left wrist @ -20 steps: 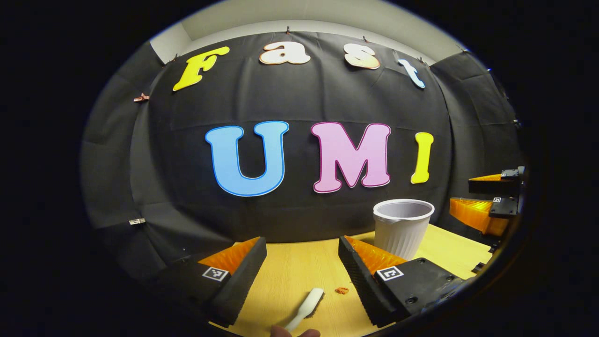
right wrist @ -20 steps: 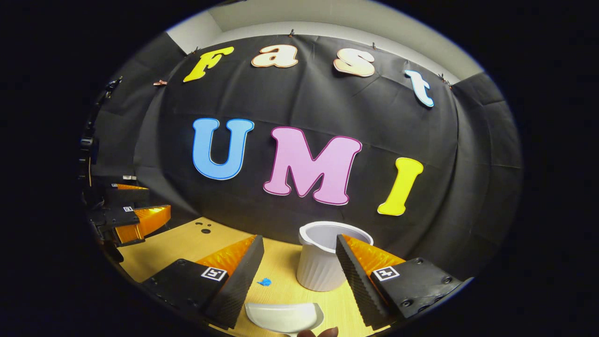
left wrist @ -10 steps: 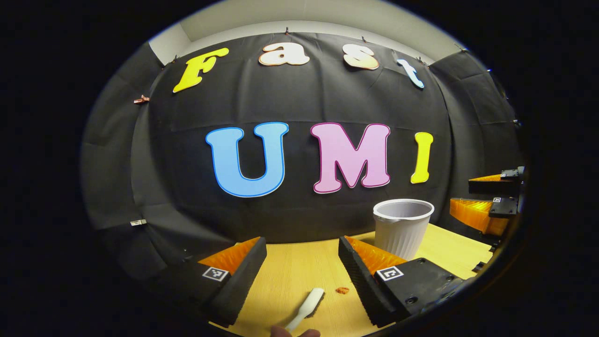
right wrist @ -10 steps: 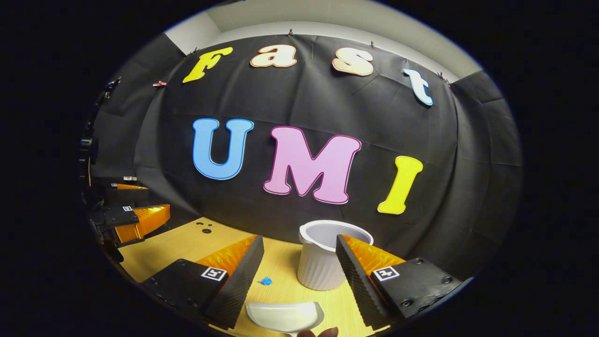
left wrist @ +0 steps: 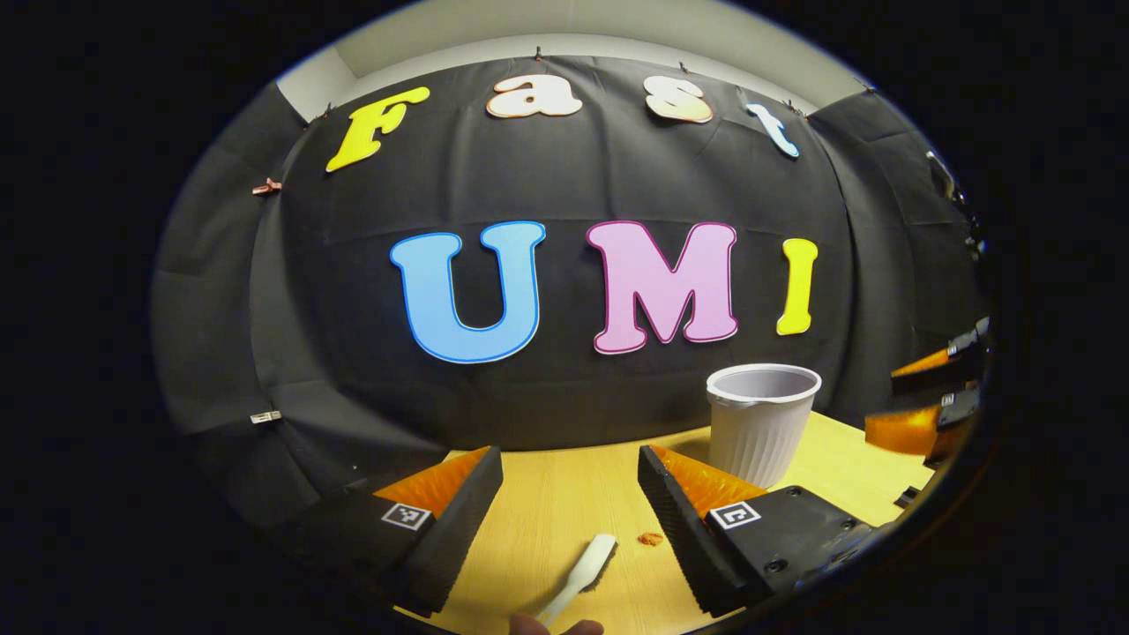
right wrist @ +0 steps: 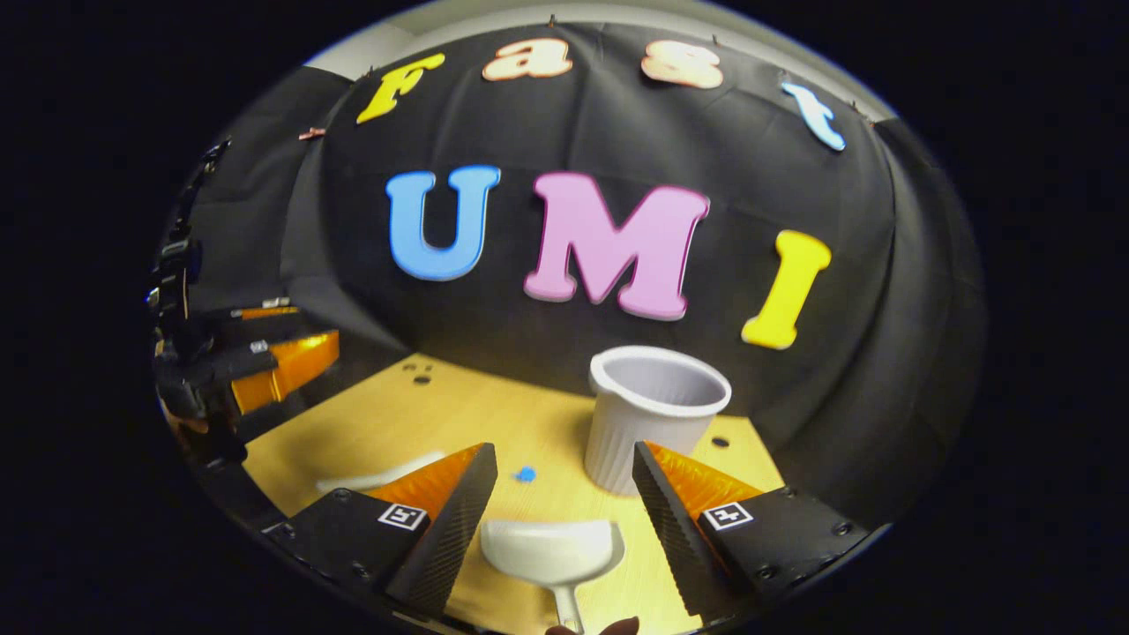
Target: Pick up the small broom and dustpan from the desktop, sweep the trash into the dustpan with the broom, and then empty the trash into the garbage bin.
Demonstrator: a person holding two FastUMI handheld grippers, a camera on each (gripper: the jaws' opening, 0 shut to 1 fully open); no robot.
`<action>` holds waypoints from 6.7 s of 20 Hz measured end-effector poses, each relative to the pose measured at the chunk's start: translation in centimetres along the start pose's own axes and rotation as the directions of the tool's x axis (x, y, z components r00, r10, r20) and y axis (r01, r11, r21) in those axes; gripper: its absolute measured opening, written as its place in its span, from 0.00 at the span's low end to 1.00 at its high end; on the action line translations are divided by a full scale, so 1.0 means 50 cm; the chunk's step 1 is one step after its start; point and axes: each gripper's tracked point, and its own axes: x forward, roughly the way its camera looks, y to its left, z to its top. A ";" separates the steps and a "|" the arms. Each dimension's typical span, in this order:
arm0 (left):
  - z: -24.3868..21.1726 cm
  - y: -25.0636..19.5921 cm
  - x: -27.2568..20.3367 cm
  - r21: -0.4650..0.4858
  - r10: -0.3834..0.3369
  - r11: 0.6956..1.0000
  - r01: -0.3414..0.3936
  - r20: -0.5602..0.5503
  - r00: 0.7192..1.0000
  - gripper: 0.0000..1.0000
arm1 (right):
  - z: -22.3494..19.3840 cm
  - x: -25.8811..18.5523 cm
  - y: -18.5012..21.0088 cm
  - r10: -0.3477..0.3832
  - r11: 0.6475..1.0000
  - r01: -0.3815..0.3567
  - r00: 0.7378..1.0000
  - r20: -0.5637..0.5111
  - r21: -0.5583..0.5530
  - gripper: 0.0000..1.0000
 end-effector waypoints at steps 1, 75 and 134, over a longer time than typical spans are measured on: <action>0.000 0.000 0.000 0.002 0.000 1.000 0.000 -0.007 1.000 0.99 | -0.049 -0.002 -0.004 0.015 1.000 -0.016 0.997 -0.078 -0.005 0.97; -0.642 -0.072 0.205 0.033 -0.119 0.943 0.330 -0.895 0.429 0.27 | -0.492 0.128 -0.075 0.163 0.965 -0.260 0.630 -0.759 -0.009 0.36; -0.498 -0.475 0.253 -0.238 -0.514 0.510 0.827 -0.855 0.071 0.25 | -0.544 0.155 -0.116 0.217 0.945 -0.326 0.626 -0.749 0.002 0.36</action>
